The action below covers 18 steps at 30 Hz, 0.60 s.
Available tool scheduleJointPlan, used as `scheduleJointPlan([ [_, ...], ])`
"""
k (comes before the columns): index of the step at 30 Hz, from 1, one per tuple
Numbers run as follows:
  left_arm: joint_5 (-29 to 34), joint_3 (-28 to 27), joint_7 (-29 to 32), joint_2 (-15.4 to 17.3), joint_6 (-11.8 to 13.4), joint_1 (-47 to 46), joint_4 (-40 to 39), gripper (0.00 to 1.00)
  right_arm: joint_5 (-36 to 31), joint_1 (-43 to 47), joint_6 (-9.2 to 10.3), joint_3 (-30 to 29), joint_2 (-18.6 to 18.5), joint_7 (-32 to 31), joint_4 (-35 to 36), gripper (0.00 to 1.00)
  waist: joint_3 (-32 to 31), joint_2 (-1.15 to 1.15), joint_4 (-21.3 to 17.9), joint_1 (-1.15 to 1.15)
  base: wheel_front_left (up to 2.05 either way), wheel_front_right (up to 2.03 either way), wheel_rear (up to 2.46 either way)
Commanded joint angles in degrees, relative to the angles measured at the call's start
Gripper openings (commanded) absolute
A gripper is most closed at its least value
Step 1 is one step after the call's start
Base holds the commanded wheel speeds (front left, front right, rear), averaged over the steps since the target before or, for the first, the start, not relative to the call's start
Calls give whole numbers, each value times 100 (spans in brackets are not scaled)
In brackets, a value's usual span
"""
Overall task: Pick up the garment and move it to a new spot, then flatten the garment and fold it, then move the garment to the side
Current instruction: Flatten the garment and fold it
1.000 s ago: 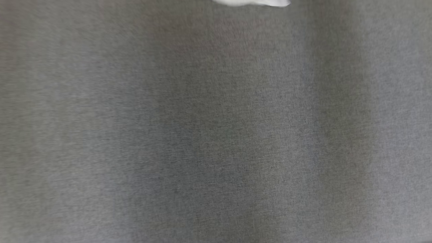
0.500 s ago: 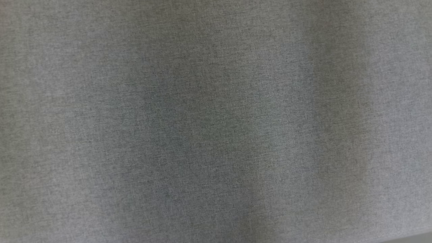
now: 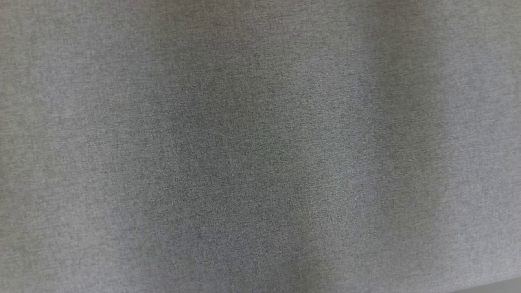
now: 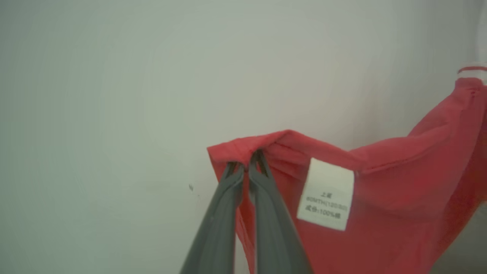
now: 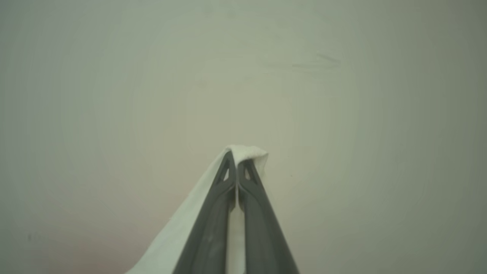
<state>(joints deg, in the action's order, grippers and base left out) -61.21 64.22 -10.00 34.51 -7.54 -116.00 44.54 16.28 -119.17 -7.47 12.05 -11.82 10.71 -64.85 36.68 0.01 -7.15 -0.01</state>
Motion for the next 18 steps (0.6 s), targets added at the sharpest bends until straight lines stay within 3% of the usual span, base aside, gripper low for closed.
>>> scheduleJointPlan([
  [1,-219,56,-184,83,15,308,-117,0,194,319,-4,134,-11,102,105,0,-47,-1,-7,1,0,0,0],
  [7,-637,-116,-490,147,15,1174,-391,0,812,1401,-4,518,-161,258,634,0,-325,-1,22,1,0,0,0],
  [12,-470,-1156,-519,110,48,2881,-1070,0,1639,3454,-4,854,-678,367,1918,0,-890,-1,119,1,0,0,0],
  [18,230,-2504,-521,-124,337,5138,-2123,0,2165,5998,-4,473,-1041,380,3389,0,-1430,-1,135,1,0,0,0],
])
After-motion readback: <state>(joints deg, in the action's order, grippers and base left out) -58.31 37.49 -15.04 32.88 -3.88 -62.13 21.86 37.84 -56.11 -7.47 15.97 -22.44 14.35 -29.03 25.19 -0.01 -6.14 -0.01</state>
